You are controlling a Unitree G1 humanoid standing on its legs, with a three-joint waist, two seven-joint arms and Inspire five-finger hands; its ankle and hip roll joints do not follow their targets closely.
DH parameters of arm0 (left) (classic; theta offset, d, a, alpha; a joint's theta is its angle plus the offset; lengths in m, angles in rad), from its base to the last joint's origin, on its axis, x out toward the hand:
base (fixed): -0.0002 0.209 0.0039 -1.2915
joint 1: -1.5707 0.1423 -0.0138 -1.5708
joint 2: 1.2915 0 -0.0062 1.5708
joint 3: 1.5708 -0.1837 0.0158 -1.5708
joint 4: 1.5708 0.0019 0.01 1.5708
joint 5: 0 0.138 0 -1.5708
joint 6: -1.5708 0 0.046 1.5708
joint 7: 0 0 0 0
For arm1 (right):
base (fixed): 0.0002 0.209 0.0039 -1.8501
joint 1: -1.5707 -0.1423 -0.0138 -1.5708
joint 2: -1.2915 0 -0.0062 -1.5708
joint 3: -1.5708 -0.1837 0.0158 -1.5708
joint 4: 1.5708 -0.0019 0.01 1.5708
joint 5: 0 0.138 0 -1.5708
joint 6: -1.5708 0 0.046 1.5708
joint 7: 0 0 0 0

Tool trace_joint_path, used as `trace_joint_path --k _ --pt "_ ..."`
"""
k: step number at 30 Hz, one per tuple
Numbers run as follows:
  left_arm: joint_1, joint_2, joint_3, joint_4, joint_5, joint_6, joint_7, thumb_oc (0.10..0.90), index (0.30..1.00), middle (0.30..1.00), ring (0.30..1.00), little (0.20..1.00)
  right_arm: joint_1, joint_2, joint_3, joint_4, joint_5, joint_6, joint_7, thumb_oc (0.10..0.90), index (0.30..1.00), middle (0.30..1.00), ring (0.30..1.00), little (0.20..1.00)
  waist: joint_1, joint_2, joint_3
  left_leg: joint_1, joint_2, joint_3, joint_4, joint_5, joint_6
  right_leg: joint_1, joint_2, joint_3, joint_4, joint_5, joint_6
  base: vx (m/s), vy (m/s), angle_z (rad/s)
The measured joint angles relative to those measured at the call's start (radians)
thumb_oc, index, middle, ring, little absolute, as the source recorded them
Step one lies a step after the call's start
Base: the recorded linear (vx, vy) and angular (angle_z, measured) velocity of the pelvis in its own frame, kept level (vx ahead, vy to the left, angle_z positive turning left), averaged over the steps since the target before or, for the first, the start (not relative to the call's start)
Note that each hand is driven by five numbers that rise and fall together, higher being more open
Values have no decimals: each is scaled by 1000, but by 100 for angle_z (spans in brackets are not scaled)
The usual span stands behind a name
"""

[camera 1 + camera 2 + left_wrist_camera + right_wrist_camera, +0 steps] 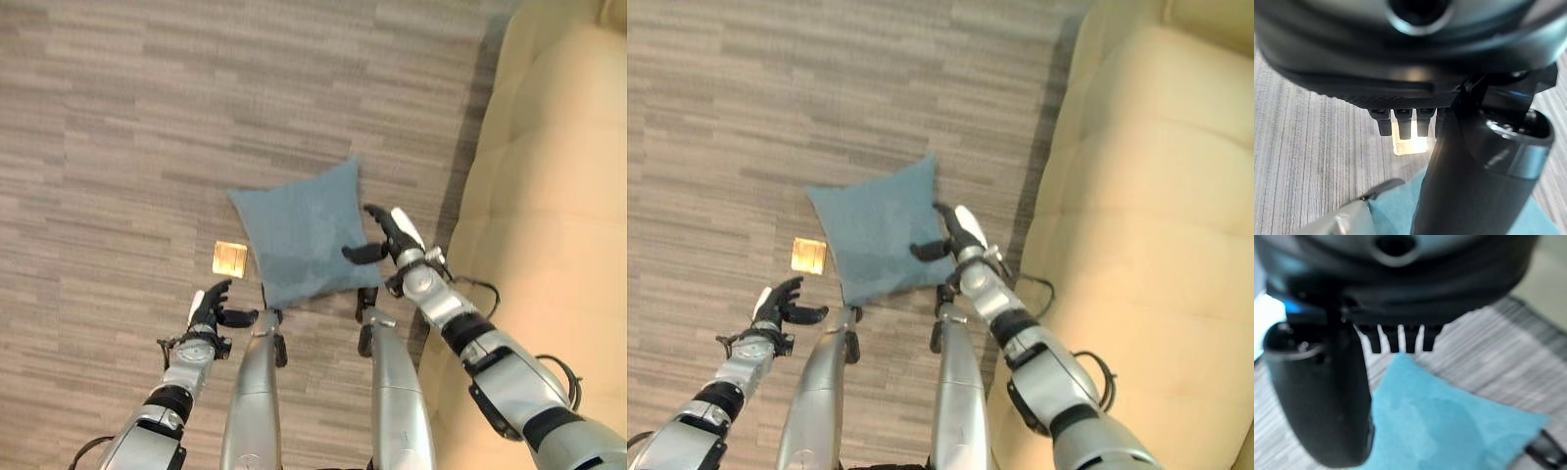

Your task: Pick up all the scattered cushions and arrange them neatly on the sofa.

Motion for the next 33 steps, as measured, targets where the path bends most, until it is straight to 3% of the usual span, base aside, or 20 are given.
trace_joint_path --k 4,5,6,7,8,10,12,14,16,21,27,33 --pt "10 40 -13 -72 -50 18 15 800 900 900 900 900 -30 -7 3 15 11 5 -11 800 900 900 900 900 5 -1 6 -107 2 -12 107 -34 -3 -106 -11 16 101 -37 -4 -36 -59 8" --pt "70 99 -37 -260 -68 35 15 800 900 900 900 900 -17 -45 2 -20 11 3 -12 800 900 900 900 900 7 -7 3 -153 -1 -10 133 -45 6 -156 -23 24 140 -53 -1 0 -58 19" --pt "125 145 -35 -411 -71 14 13 800 900 900 900 900 -22 -85 -2 -31 11 -8 -14 800 900 900 900 900 10 3 6 -206 -7 -12 166 -46 3 -208 -27 27 181 -64 -7 -1 -75 19" --pt "130 156 -26 -458 -72 -16 11 800 900 900 900 900 -25 -105 -15 -29 12 -6 -15 800 900 900 900 900 18 7 7 -236 -10 -11 184 -48 5 -240 -29 33 201 -69 1 27 -67 14" --pt "174 189 32 -640 -100 -46 11 800 900 900 900 900 -53 -174 -8 11 27 4 -15 800 900 900 900 900 40 14 6 -342 -20 -12 259 -65 -1 -351 -26 59 275 -87 -6 52 -42 12" --pt "165 198 73 -671 -118 -73 11 800 900 900 900 900 -84 -221 -33 80 38 32 -17 800 900 900 900 900 59 35 13 -432 -23 -11 323 -83 1 -448 -29 81 342 -98 -3 62 -31 8" --pt "213 261 128 -709 -152 -71 11 800 900 900 900 900 -116 -296 -34 89 52 32 -15 800 900 900 900 900 59 44 11 -554 -26 -8 402 -98 -1 -580 -24 107 420 -104 -8 41 -19 0" --pt "228 289 153 -693 -183 -64 12 800 900 900 900 900 -183 -356 -43 157 83 34 -17 800 900 900 900 900 64 73 15 -655 -26 -9 441 -98 -1 -687 -23 115 462 -104 -11 48 -20 2" --pt "248 302 156 -698 -223 -57 10 800 900 900 900 900 -227 -403 -42 201 117 43 -17 800 900 900 900 900 86 80 16 -738 -21 -4 474 -99 -3 -783 -8 137 497 -98 -22 31 2 -5" --pt "250 311 157 -770 -292 -61 9 800 900 900 900 900 -229 -403 -13 233 142 42 -16 800 900 900 900 900 112 90 16 -727 -19 -13 423 -94 -9 -779 3 129 452 -87 -30 10 -17 -5" --pt "249 347 166 -827 -306 -81 6 800 900 900 900 900 -256 -387 40 234 164 43 -5 800 900 900 900 900 116 101 14 -687 -20 -18 378 -79 -16 -731 -2 112 406 -83 -26 8 -11 -1" --pt "241 364 172 -805 -321 -79 -30 800 900 900 900 900 -292 -352 122 233 194 52 101 800 900 900 900 900 135 105 12 -630 -23 -10 265 -39 -32 -698 -8 100 338 -70 -36 -9 -9 3"
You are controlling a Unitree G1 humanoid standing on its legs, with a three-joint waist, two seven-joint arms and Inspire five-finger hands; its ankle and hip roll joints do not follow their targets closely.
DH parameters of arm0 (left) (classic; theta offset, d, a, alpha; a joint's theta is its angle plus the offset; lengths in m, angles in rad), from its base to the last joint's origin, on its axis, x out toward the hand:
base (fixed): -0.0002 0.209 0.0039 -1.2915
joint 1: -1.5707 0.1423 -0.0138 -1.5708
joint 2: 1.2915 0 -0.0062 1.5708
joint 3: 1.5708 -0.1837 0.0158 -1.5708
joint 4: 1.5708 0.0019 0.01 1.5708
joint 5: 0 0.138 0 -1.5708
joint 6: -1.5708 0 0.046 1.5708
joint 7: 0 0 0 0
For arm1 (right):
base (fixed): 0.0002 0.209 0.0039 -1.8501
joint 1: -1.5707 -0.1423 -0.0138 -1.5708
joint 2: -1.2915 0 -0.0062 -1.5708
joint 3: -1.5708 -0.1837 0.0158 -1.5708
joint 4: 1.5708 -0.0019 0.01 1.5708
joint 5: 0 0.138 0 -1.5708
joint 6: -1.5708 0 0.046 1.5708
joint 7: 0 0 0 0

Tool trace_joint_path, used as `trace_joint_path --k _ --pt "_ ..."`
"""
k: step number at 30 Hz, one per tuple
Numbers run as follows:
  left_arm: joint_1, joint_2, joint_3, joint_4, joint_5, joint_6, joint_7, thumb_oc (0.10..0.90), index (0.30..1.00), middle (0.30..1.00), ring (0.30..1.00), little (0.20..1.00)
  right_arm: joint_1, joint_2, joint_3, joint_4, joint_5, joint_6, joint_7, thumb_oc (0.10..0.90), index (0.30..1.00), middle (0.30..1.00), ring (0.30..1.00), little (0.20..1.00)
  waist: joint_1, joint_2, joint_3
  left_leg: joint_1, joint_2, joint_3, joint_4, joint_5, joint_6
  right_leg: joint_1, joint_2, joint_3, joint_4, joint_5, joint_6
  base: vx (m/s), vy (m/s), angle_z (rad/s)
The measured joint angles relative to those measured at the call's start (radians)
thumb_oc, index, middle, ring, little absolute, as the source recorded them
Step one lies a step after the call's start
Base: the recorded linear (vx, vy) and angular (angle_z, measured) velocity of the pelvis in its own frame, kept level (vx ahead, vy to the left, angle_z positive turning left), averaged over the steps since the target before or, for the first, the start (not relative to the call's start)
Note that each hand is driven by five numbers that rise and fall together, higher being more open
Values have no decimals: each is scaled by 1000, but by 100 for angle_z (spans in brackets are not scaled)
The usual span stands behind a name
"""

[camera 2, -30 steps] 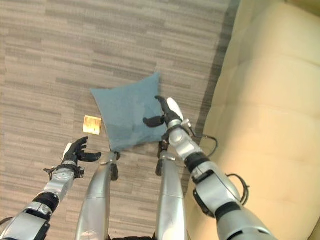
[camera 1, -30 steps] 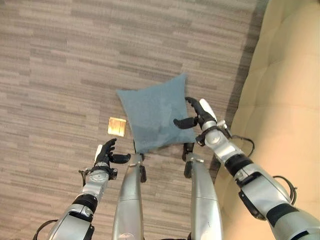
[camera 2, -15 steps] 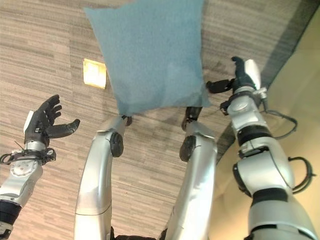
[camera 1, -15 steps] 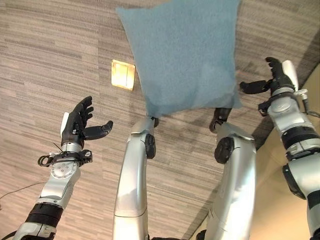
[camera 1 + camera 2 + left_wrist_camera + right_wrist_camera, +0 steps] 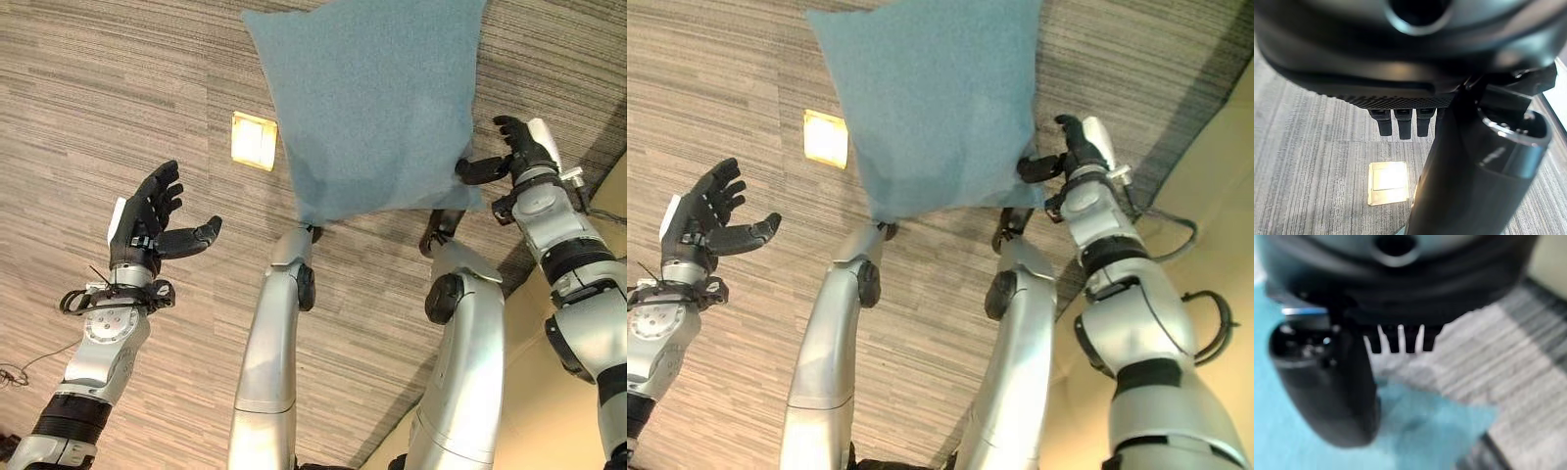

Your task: Pick up all the scattered cushions and arrange them neatly on the sofa.

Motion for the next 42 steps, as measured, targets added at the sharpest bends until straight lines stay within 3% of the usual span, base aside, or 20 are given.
trace_joint_path --k 5,6,7,8,12,13,14,17,25,27,29,35,42 --pt "-72 -37 -3 40 1 -1 -7 800 900 900 900 900 -8 37 64 -33 7 11 47 800 900 900 900 900 1 -1 -4 40 2 -18 -92 38 -14 26 5 -27 -43 6 -10 -28 -21 4" --pt "-77 -40 -4 43 2 -1 -7 800 900 900 900 900 -8 37 68 -37 7 12 47 778 867 867 867 867 0 -1 -4 41 2 -18 -94 39 -14 26 5 -27 -44 6 -10 0 0 0" --pt "-99 -44 -4 48 9 -1 -9 800 900 900 900 900 -14 48 73 -47 4 11 61 541 512 512 512 512 -2 -1 -4 42 6 -27 -108 48 -19 27 10 -35 -52 9 -12 -32 2 0" --pt "-105 -44 -4 48 9 -1 -9 800 900 900 900 900 -14 50 73 -47 1 11 61 400 300 300 300 300 -1 -1 -4 44 7 -28 -115 50 -19 27 10 -37 -54 9 -14 0 0 0" --pt "-108 -56 -8 48 10 -1 -4 800 900 900 900 900 -21 81 58 -45 -6 15 35 400 300 300 300 300 -4 0 -4 43 14 -33 -119 54 -25 27 15 -45 -58 12 -18 -13 19 -2" --pt "-312 -147 -125 387 56 -59 14 800 900 900 900 900 -22 124 45 33 -10 19 12 400 300 300 300 300 9 26 -28 55 18 -36 -130 59 -23 42 19 -52 -78 21 -23 -17 42 -7" --pt "-400 -145 -180 530 59 25 26 800 900 900 900 900 -36 180 55 37 -11 31 3 400 300 300 300 300 -13 22 -36 52 21 -38 -130 58 -23 45 22 -55 -79 20 -21 -7 32 -8" --pt "-402 -147 -162 510 55 39 35 800 900 900 900 900 -42 240 32 0 -12 4 -20 400 300 300 300 300 -58 12 -40 25 24 -48 -127 60 -26 27 27 -66 -84 22 -22 -1 7 -1" --pt "-441 -198 -159 496 27 24 42 800 900 900 900 900 7 248 -62 -75 -7 -10 -71 400 300 300 300 300 -57 8 -39 83 30 -26 -214 96 -32 46 32 -55 -121 45 -39 -26 17 -2" --pt "-457 -213 -162 519 27 35 43 800 900 900 900 900 40 255 -65 -103 0 -13 -83 400 300 300 300 300 -67 5 -41 143 38 -28 -258 115 -35 108 39 -65 -159 61 -37 -49 20 -10" --pt "-485 -232 -183 541 31 36 44 800 900 900 900 900 80 274 -68 -144 -1 -21 -92 400 300 300 300 300 -84 -28 -104 172 40 -28 -304 126 -29 135 44 -71 -198 62 -20 -75 27 -2" --pt "-534 -276 -216 572 62 43 50 800 900 900 900 900 107 278 -89 -229 -11 -40 -123 400 300 300 300 300 -103 -58 -129 273 40 -25 -383 154 -33 239 45 -80 -274 85 -9 -34 20 -5" --pt "-533 -307 -225 580 99 53 61 800 900 900 900 900 172 237 -88 -338 -74 -34 -121 400 300 300 300 300 -108 -68 -125 406 39 -28 -449 165 -27 393 38 -112 -353 102 -10 -19 15 1"
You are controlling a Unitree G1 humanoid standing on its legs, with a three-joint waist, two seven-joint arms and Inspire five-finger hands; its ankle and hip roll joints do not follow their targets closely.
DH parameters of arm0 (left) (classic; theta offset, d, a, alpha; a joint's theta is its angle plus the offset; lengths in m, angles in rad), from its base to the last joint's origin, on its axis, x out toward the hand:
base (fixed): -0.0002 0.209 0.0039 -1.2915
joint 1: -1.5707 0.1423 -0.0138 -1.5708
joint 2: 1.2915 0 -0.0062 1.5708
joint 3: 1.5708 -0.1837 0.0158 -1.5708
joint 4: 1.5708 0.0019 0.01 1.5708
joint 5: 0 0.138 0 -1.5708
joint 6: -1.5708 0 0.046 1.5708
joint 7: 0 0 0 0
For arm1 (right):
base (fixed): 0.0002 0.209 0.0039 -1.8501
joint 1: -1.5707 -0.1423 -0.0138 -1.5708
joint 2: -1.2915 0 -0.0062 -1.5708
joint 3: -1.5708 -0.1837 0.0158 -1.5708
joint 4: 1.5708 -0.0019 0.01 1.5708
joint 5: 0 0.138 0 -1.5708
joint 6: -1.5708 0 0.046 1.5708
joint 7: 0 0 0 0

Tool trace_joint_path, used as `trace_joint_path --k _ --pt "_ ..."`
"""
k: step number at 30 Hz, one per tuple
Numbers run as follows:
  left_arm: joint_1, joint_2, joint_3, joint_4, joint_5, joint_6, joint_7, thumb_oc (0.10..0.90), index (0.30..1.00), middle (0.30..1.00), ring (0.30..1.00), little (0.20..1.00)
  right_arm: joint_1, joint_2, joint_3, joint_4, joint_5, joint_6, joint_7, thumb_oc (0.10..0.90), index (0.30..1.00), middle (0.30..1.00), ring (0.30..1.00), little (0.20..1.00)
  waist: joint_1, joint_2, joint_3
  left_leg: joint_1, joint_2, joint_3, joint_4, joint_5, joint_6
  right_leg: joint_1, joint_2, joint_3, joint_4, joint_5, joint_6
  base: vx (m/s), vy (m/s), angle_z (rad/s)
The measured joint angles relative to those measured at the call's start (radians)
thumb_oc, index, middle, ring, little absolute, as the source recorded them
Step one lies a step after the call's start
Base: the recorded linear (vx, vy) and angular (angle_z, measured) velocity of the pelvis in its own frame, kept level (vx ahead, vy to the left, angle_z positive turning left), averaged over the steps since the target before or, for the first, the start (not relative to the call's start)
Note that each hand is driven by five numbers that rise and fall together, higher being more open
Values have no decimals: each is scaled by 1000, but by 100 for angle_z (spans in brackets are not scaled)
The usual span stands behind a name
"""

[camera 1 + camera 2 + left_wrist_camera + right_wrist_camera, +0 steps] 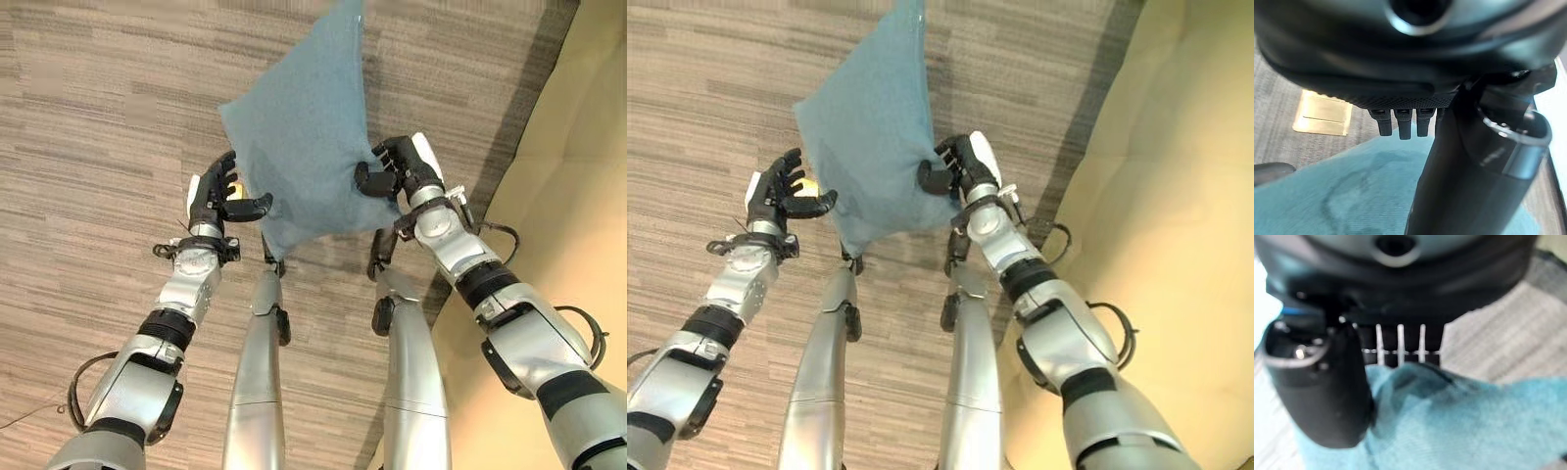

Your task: Pick up all the scattered cushions and arrange them neatly on the sofa.

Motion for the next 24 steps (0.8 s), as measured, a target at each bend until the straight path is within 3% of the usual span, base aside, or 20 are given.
trace_joint_path --k 4,6,9,18,24 --pt "67 -6 2 -13 51 16 -7 800 900 900 900 900 93 -60 16 -127 -90 6 13 400 300 300 300 300 -4 -15 0 170 0 -2 -86 14 9 174 -1 -20 -77 10 14 11 32 -1" --pt "114 -2 5 -28 69 17 -21 800 900 900 900 900 137 -65 15 -153 -123 2 16 400 300 300 300 300 -10 -39 -28 229 1 1 -105 9 13 236 -1 -21 -104 8 19 14 12 -2" --pt "175 2 9 -90 78 29 -32 800 900 900 900 900 193 -130 10 -223 -165 5 50 400 300 300 300 300 -11 -48 -27 306 0 -6 -127 8 17 330 -2 -33 -142 13 29 41 10 5" --pt "390 -13 101 -178 77 49 -48 800 900 900 900 900 415 -192 -29 -350 -273 8 110 400 300 300 300 300 -26 -83 -36 581 0 -1 -220 -4 33 615 2 -58 -251 10 50 71 7 0" --pt "511 -27 173 -282 73 64 -64 800 900 900 900 900 529 -330 -102 -529 -355 14 163 400 300 300 300 300 -41 -100 -60 761 12 19 -313 -2 37 813 21 -63 -397 48 75 119 21 -9"
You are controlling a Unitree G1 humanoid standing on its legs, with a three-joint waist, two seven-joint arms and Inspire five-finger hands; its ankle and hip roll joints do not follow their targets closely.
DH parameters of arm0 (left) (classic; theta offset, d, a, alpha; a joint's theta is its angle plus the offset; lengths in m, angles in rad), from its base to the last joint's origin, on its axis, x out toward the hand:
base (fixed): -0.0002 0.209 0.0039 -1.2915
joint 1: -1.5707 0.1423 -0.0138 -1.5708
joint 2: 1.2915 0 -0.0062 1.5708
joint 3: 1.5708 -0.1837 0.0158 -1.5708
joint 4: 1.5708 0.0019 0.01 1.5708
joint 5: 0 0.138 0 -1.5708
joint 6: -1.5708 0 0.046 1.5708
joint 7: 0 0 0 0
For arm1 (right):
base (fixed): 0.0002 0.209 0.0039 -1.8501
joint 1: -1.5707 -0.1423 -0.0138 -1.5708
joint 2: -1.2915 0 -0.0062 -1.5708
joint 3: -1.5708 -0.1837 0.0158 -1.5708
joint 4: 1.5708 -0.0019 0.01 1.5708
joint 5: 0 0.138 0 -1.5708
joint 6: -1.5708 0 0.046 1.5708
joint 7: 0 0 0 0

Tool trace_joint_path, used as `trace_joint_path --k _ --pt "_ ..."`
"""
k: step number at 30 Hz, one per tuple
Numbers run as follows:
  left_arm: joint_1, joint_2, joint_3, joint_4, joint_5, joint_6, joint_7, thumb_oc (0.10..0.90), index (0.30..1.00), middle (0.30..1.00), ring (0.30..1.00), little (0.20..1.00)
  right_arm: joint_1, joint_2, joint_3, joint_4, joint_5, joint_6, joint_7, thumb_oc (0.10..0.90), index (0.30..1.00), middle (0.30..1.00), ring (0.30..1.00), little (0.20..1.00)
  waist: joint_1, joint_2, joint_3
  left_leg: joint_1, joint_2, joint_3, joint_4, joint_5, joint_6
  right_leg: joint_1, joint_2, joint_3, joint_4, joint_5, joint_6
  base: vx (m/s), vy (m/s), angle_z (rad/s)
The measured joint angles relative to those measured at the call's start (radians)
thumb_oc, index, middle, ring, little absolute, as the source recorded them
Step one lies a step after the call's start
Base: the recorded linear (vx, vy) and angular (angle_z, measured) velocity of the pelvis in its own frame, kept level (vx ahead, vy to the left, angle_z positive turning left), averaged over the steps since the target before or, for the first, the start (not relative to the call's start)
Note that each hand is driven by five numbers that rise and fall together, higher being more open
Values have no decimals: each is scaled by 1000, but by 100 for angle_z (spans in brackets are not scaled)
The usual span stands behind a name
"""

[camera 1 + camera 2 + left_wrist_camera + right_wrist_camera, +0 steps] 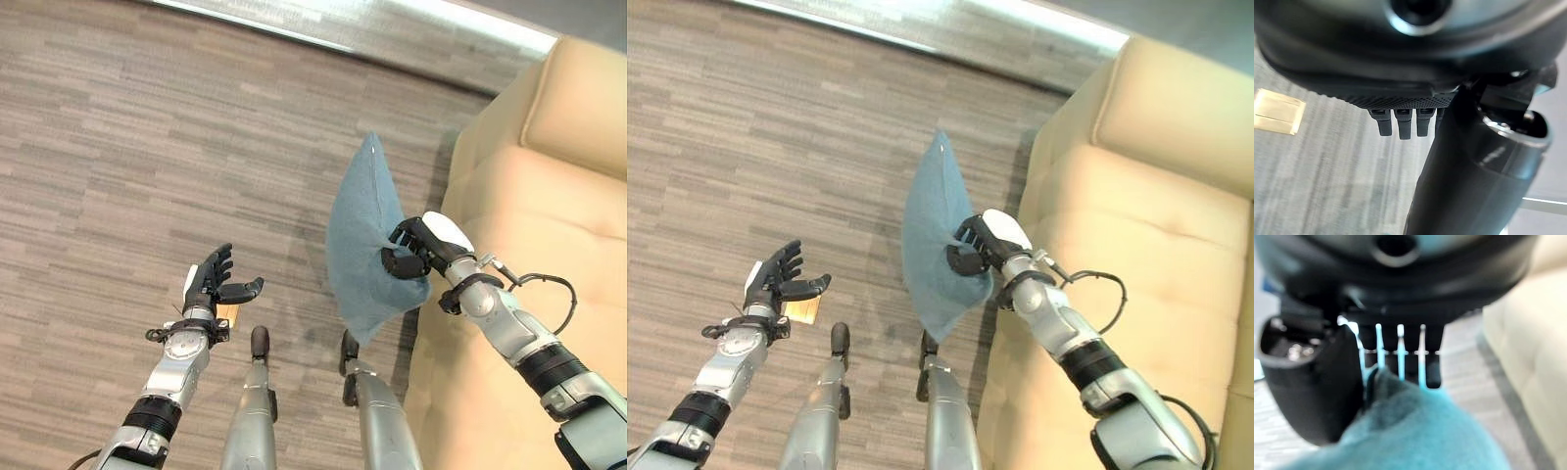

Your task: Pick up all the scattered cushions and arrange them neatly on the sofa.

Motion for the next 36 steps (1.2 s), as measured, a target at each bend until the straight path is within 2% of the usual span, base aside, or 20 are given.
trace_joint_path --k 3,5,7,9,11,12,15,16,21,23,26,31,36 --pt "46 -3 36 -36 -20 2 -2 800 900 900 900 900 25 -34 -23 -68 -14 -4 20 400 300 300 300 300 -11 -1 -11 45 2 10 -28 1 1 52 12 3 -55 19 5 126 30 -13" --pt "66 -7 35 -34 -45 11 -1 800 900 900 900 900 39 -47 -36 -85 -14 -15 23 400 300 300 300 300 -17 2 -41 75 1 14 -50 1 2 92 16 6 -105 33 7 127 31 -7" --pt "76 -40 56 -43 -69 16 -5 800 900 900 900 900 62 -101 -57 -140 -16 -15 54 400 300 300 300 300 -20 8 -45 99 -2 22 -59 0 4 122 15 6 -129 39 10 111 36 -2" --pt "110 -60 68 -44 -85 18 -6 800 900 900 900 900 83 -114 -101 -183 -16 -19 60 400 300 300 300 300 -32 8 -46 137 -6 35 -60 -1 4 175 12 6 -168 50 15 103 32 -6" --pt "142 -61 66 -41 -85 27 -9 800 900 900 900 900 82 -119 -125 -204 -12 -24 60 400 300 300 300 300 -46 12 -56 159 -10 37 -60 -5 7 211 10 7 -199 56 16 94 33 -3" --pt "157 -70 67 -40 -87 38 -20 800 900 900 900 900 83 -151 -141 -226 -12 -27 61 400 300 300 300 300 -48 22 -62 174 -8 42 -60 -16 8 234 14 8 -219 62 16 28 10 -7" --pt "182 -90 66 -40 -100 39 -30 800 900 900 900 900 81 -188 -173 -239 -11 -33 61 400 300 300 300 300 -55 27 -79 180 -8 44 -60 -17 8 248 15 10 -240 71 17 84 26 -3" --pt "194 -123 78 -41 -127 38 -33 800 900 900 900 900 81 -256 -172 -265 -11 -35 64 400 300 300 300 300 -57 34 -83 183 -10 49 -60 -19 8 253 14 10 -244 73 18 58 17 -2" --pt "264 -161 75 -31 -194 50 -44 800 900 900 900 900 72 -338 -193 -302 2 -57 62 400 300 300 300 300 -78 26 -100 193 -9 66 -60 -21 8 261 16 20 -258 82 17 36 12 -7" --pt "285 -172 72 -30 -213 62 -44 800 900 900 900 900 67 -348 -200 -324 6 -58 62 400 300 300 300 300 -96 22 -105 199 -3 70 -60 -31 4 266 25 26 -267 90 15 32 2 -9" --pt "293 -178 68 -30 -237 62 -45 800 900 900 900 900 67 -372 -202 -371 11 -75 62 400 300 300 300 300 -94 18 -108 204 3 87 -60 -36 3 263 31 41 -268 95 13 -2 -7 -16" --pt "270 -190 69 -40 -329 60 -40 800 900 900 900 900 87 -383 -228 -465 71 -89 62 400 300 300 300 300 -131 19 -155 202 4 104 -60 -41 3 251 32 58 -268 97 12 22 -7 -11" --pt "228 -211 59 -47 -380 57 -32 800 900 900 900 900 76 -384 -225 -487 119 -102 63 400 300 300 300 300 -159 20 -204 206 5 122 -60 -44 3 253 33 70 -281 101 13 8 -11 -9"
